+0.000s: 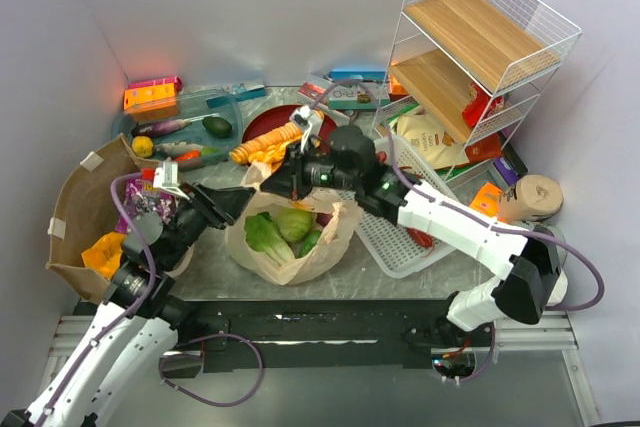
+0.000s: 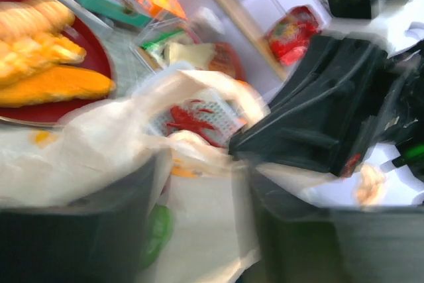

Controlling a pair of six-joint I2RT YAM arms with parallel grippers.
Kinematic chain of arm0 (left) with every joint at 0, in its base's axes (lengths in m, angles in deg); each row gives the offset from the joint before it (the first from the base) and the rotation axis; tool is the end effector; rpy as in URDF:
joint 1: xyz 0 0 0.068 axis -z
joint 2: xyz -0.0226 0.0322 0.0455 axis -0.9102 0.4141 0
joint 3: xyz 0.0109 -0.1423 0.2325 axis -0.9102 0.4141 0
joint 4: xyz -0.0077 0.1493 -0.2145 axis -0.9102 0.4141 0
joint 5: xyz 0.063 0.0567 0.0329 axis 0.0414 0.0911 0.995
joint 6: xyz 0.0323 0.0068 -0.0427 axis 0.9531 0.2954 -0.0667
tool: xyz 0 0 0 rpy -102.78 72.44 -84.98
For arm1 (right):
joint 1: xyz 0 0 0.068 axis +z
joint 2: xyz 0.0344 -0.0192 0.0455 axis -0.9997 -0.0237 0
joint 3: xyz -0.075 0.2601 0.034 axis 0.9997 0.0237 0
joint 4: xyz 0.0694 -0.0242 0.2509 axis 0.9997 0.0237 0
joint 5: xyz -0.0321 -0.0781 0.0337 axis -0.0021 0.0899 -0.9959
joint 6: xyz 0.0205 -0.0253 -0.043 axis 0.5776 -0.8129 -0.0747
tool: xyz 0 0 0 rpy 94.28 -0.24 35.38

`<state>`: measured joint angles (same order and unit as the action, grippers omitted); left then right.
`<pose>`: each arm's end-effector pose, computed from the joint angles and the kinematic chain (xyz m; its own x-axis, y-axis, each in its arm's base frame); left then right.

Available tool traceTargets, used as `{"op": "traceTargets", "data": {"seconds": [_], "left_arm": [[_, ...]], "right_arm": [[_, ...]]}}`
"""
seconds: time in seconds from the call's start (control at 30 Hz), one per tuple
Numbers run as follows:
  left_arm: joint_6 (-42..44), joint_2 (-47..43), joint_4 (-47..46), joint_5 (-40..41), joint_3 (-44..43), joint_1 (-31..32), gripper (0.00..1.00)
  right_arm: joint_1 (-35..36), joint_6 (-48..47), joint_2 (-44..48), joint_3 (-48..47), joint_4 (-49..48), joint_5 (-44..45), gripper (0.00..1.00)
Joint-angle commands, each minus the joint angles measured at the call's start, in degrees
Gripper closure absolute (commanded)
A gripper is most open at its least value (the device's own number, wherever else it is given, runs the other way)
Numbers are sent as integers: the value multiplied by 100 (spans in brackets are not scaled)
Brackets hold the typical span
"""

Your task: Place the mixed food into the grocery bags and tie them

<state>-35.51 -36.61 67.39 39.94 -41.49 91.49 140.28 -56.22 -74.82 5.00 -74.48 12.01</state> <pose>0.1120 -0.0602 0.3206 -0.3680 -0.6437 -0.6710 0.4311 0.5213 -0.7365 0.2012 0.2756 0.3745 -0.5907 0.0265 -0.8064 -0.7592 0.3203 0.5666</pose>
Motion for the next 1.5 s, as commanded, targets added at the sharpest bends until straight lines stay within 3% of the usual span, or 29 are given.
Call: {"op": "traceTargets", "data": {"seconds": [0.0, 0.1, 0.2, 0.37, 0.5, 0.7, 0.87, 1.13, 1.47], "left_arm": [[775, -349, 135, 375, -325, -20, 2], [1486, -587, -65, 42, -281, -20, 4], [2145, -658, -452, -792, -141, -20, 4], [2868, -483, -1584, -1977, 43, -29, 4], [2992, 174, -2457, -2858, -87, -20, 4], [3975, 1212, -1404, -3755, -1343, -20, 4], [4398, 1687, -1490, -3870, -1687, -12, 4], [3450, 2892, -2035, -5689, -2074, -12, 4], [4143, 3384, -517, -6234, -2312, 331, 4]], "right_arm": [[-478, -880, 460, -1202, 1537, -243, 100], [-829, -1477, 487, -2002, 2852, -751, 100], [-1093, -2049, 347, -2592, 3908, -1411, 100], [-1165, -2858, 57, -2885, 4870, -2149, 100], [-1165, -3464, -58, -2955, 5283, -2895, 100], [-1165, -3948, -286, -3008, 5451, -3670, 100], [-1173, -4273, -374, -3034, 5574, -3803, 100], [-1252, -4379, -409, -3201, 5635, -3786, 100], [-1700, -4019, -348, -3280, 5215, -3601, 100]]}}
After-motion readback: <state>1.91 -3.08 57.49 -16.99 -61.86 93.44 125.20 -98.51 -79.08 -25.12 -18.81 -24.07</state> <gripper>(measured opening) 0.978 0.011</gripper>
